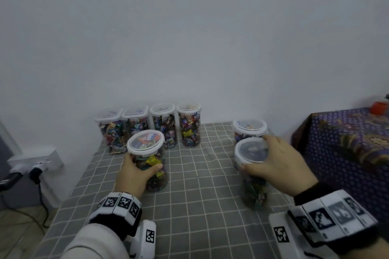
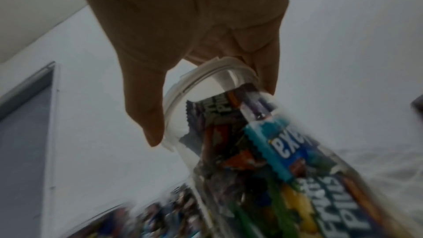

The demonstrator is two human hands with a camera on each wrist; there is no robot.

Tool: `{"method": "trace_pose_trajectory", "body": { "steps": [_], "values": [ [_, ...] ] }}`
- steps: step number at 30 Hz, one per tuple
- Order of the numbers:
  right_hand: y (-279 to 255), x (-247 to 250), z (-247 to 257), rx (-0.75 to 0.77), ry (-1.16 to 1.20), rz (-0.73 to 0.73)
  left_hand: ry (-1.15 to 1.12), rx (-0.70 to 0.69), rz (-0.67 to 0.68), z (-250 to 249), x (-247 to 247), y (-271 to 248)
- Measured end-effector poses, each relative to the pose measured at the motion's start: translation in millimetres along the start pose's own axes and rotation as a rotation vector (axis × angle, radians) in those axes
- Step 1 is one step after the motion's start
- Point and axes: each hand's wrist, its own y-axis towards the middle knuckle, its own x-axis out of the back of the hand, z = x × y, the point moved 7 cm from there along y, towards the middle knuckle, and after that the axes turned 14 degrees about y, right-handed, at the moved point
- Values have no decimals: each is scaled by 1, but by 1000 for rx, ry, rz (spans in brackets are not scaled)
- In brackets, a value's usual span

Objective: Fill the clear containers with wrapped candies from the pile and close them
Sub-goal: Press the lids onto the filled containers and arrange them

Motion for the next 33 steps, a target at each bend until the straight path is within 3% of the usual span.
{"method": "trace_pose_trajectory", "body": {
  "steps": [6,12,14,17,18,22,27,33],
  "values": [
    [-22,-53,58,143,87,251,-9,-1,5,-1,-1,2],
    [-19,-73,77,211,76,300,-9,-13,0,-1,-1,3],
    [-9,-60,65,206,167,177,-23,-10,10,0,-1,3],
    [15,-14,23,143,370,-308,-43,-17,17,-1,0,5],
    [23,-5,6,76,373,-394,-49,-22,23,-2,0,5],
    [62,-25,-59,-188,532,-331,-73,-24,57,-1,-3,10],
    [90,-64,-93,-267,631,-232,-96,-19,67,-6,-5,15],
    [132,-88,-86,-235,591,-170,-140,-44,93,-11,-8,20]
  ]
}}
